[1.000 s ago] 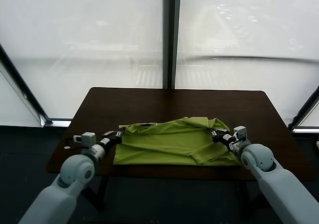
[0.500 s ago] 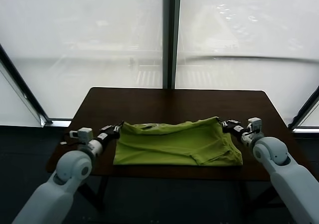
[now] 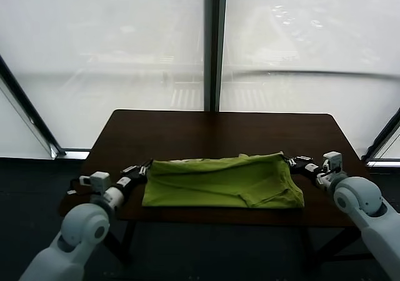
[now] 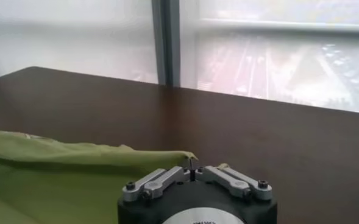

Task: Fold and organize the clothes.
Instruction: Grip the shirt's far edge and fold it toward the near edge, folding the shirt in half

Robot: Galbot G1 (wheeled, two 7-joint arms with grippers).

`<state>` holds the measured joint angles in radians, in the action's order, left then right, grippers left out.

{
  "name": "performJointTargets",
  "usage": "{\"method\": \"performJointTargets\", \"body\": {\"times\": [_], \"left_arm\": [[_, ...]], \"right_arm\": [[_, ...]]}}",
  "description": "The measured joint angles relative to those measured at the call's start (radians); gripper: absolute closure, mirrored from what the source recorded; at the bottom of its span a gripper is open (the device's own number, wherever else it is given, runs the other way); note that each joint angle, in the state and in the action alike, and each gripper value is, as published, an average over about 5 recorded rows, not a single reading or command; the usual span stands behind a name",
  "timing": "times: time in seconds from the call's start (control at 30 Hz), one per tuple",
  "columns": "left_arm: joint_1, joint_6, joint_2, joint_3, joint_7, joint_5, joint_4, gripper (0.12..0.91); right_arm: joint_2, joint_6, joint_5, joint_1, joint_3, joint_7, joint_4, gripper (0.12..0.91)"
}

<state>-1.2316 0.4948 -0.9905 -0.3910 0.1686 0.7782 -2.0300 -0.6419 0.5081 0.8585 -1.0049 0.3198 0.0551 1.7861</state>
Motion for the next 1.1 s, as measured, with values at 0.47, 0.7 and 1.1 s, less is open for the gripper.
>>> {"method": "performJointTargets", "body": {"times": [0.47,0.7,1.1], "left_arm": [[-0.104,-0.001,-0.029,-0.026,-0.002,-0.03,-0.029,0.85],[-0.157,0.014,-0.047,-0.035,0.007,-0.065,-0.06,0.756],[-0.136,0.044,-0.036,-0.084,0.077,0.008,-0.045,0.141]], "right_arm": [[0.064,0.029,-0.027,-0.089,0.004,0.017,0.034,0.885],[0.065,0.025,-0.026,-0.118,0.007,0.016,0.041,0.649],[0.045,-0.006,0.018,-0.118,0.057,-0.026,0.064,0.123]]}}
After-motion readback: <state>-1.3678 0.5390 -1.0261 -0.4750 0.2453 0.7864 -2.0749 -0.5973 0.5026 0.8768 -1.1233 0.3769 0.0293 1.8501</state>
